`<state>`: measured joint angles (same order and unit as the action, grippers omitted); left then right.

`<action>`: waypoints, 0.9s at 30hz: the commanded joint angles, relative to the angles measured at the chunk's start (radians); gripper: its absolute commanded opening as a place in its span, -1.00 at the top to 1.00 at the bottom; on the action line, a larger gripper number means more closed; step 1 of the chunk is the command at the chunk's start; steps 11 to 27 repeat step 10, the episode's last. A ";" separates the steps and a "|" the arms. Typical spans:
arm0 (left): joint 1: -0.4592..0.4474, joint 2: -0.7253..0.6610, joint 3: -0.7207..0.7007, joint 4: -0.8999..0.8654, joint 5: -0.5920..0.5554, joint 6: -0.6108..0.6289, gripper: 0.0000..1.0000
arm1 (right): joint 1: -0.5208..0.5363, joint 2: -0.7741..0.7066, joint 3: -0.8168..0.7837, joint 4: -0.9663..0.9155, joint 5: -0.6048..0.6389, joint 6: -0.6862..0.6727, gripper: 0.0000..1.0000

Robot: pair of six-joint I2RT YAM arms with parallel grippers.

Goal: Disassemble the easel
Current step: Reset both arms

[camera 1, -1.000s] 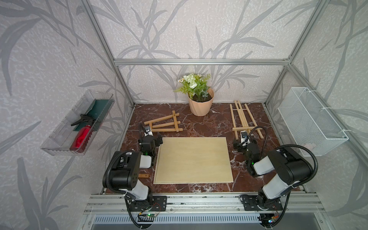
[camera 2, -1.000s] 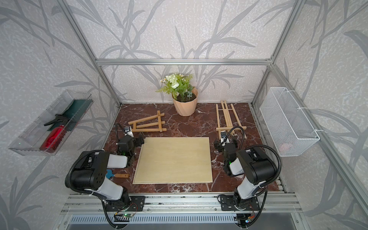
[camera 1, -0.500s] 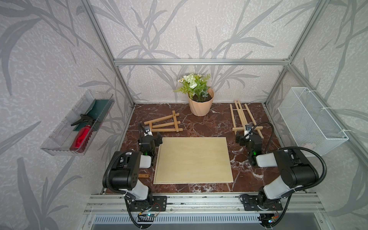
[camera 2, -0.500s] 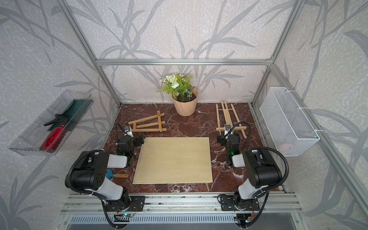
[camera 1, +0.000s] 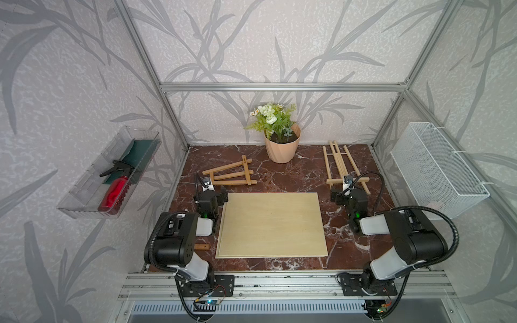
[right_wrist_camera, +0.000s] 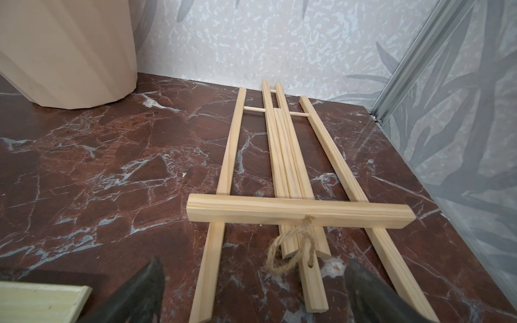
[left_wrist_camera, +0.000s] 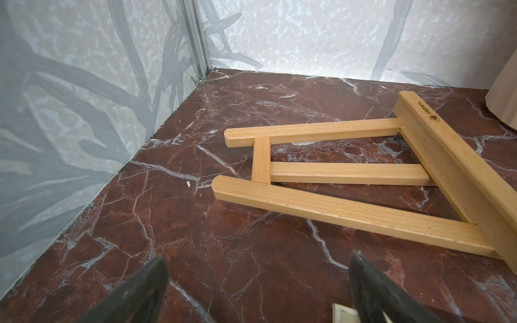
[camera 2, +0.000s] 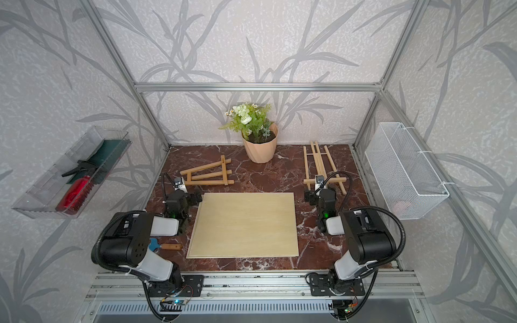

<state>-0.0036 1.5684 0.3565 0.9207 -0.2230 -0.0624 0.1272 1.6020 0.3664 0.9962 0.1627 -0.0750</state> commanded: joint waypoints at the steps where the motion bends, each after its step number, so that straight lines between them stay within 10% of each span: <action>1: -0.001 -0.003 0.020 0.024 -0.006 0.017 -0.99 | 0.002 -0.011 -0.001 0.008 -0.003 0.010 -0.98; 27: 0.001 -0.003 0.023 0.021 -0.003 0.013 -0.99 | 0.002 -0.012 -0.001 0.007 -0.003 0.011 -0.98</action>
